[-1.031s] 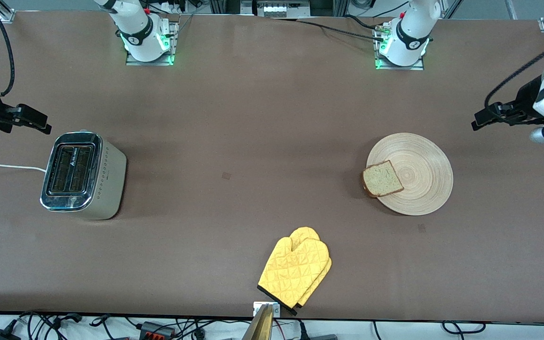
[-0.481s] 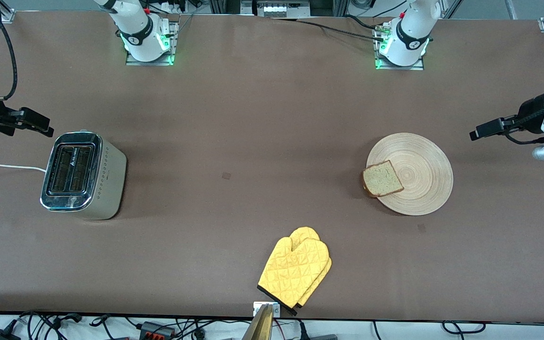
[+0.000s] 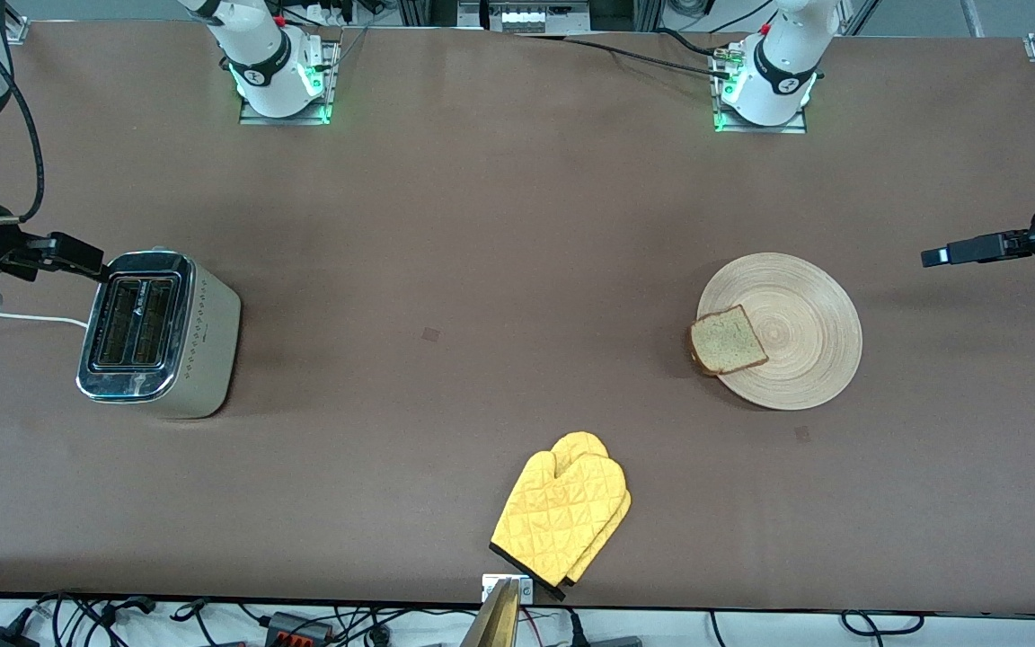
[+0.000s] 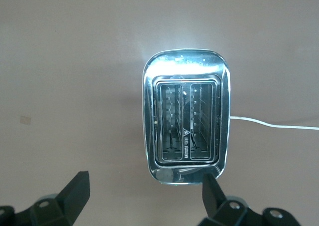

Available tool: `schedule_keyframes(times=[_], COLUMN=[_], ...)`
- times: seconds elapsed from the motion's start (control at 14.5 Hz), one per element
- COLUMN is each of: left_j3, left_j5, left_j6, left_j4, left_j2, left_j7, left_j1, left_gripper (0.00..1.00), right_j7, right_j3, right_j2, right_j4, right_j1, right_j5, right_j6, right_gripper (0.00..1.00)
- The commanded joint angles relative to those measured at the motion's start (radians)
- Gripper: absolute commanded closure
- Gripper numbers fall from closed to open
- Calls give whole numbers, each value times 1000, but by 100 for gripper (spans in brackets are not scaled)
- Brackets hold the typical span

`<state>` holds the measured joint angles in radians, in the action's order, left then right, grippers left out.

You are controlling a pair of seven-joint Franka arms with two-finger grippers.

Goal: Move plate and put bread in toaster

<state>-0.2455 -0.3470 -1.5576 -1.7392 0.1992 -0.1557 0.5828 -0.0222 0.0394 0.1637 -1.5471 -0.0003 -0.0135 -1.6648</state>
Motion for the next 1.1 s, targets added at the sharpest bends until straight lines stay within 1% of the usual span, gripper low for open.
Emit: schedule_keyframes(times=[0.0, 0.07, 0.21, 0.34, 0.48, 0.55, 0.62, 0.76, 0.96, 1.03], left_j3=[-6, -6, -6, -8, -8, -8, -6, -6, -6, -6], left_j5=[-32, -32, -35, -47, -58, -85, -127, -136, -133, -135], left_j6=[30, 25, 13, -2, -10, -18, -19, -35, -71, -73], left_j4=[21, 15, 21, 27, 30, 43, 58, 64, 64, 63], left_j2=[52, 66, 126, 182, 283, 330, 368, 413, 454, 463], left_j7=[-94, -135, -201, -214, -331, -370, -372, -372, -383, -384], left_j1=[29, 38, 61, 104, 135, 141, 152, 161, 163, 163], left_gripper=[0, 0, 0, 0, 0, 0, 0, 0, 0, 0], right_j7=[-18, -18, -18, -18, -4, -5, -7, -8, -10, -7], right_j3=[0, 0, 0, -1, 0, -1, 0, 0, -1, -1], right_j2=[3, 3, 3, 5, 17, 17, 19, 20, 23, 33], right_j4=[24, 24, 24, 24, 24, 24, 24, 24, 24, 24], right_j1=[5, 5, 13, 38, 69, 71, 80, 89, 91, 104], right_j5=[-16, -16, -17, -20, -19, -25, -57, -121, -177, -177], right_j6=[10, 10, 10, 7, 2, 3, 3, 8, 13, 13], right_gripper=[0, 0, 0, 0, 0, 0, 0, 0, 0, 0])
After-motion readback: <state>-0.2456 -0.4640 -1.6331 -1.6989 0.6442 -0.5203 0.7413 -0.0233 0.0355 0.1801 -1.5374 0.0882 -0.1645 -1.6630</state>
